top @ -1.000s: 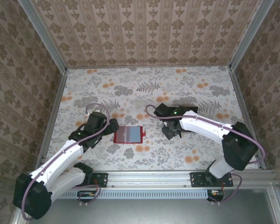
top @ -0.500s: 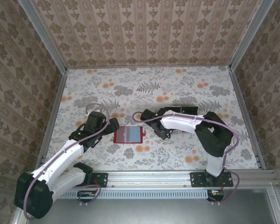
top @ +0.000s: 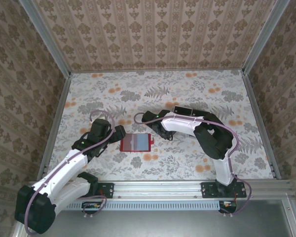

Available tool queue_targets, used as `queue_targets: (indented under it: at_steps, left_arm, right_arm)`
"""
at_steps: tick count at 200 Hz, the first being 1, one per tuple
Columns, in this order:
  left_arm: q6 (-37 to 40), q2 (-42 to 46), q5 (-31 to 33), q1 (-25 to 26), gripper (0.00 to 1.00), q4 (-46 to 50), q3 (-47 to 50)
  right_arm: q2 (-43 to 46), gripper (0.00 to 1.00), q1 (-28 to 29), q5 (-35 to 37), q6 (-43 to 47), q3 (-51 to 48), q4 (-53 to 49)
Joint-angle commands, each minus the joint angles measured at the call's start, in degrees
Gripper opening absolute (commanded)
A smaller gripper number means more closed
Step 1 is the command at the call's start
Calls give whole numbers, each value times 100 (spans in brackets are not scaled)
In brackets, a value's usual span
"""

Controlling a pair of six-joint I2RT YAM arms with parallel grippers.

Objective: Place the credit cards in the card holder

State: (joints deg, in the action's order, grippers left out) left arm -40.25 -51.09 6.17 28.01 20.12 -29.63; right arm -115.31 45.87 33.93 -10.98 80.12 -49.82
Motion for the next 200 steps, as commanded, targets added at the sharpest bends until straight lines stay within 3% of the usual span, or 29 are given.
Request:
queue_targets:
  at_steps: [1, 70, 200]
  left_arm:
    - [-22, 65, -24, -47, 100, 27, 65]
    - [-9, -23, -64, -47, 100, 57, 25]
    - [70, -127, -123, -48, 100, 84, -63]
  right_arm:
    - [-134, 47, -105, 0, 164, 322, 83]
    - [1082, 56, -121, -1172, 411, -265, 182]
    - [933, 49, -293, -640, 856, -620, -205]
